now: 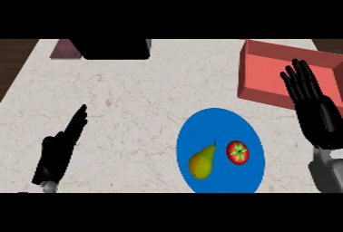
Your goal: Pick the tomato from the plate and place it in the cardboard box
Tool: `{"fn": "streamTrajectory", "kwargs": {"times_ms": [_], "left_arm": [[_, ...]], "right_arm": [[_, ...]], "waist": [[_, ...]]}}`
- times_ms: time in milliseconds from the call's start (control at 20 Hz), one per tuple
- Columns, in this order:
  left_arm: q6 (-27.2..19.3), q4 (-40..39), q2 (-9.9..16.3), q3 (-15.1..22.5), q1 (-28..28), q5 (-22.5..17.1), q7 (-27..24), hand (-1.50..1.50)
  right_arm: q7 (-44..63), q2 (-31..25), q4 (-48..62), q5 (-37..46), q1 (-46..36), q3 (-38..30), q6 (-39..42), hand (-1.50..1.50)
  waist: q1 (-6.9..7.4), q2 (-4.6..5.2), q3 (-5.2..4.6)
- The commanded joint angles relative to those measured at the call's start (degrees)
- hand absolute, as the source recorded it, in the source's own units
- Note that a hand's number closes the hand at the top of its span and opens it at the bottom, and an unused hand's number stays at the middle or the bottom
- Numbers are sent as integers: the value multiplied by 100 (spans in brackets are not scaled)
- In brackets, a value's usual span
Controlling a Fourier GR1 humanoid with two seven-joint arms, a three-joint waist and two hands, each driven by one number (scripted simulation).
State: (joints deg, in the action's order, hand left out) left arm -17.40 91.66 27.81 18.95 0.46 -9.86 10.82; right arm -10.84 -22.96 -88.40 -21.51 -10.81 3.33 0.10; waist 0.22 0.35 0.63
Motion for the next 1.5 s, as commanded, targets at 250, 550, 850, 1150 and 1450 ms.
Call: {"fn": "streamTrajectory", "kwargs": {"times_ms": [250, 550, 850, 1150, 1450], "left_arm": [[701, 308, 472, -264, -1081, 359, -1118, 0], [1265, -337, 255, -409, -1384, 107, -1561, 0], [1442, -420, 203, -425, -1583, 129, -1474, 0], [1582, -244, 246, -365, -1019, 231, -1786, 0], [1877, -602, 272, -712, -1540, -11, -1672, 0]], "right_arm": [[476, -1354, -1317, 181, -453, -862, 81, -150], [-84, -2128, -1308, 1507, 660, -801, 425, -150], [-983, -2474, -1633, 2877, 1054, -388, 469, -150], [343, -3122, -2247, 3808, 1166, 179, 985, -150], [2163, -3246, -3470, 4211, 544, 1176, 1989, -150]], "waist": [[-366, -126, -91], [-178, -34, -67], [-128, -34, -64], [31, -47, -74], [52, -19, -82]]}}
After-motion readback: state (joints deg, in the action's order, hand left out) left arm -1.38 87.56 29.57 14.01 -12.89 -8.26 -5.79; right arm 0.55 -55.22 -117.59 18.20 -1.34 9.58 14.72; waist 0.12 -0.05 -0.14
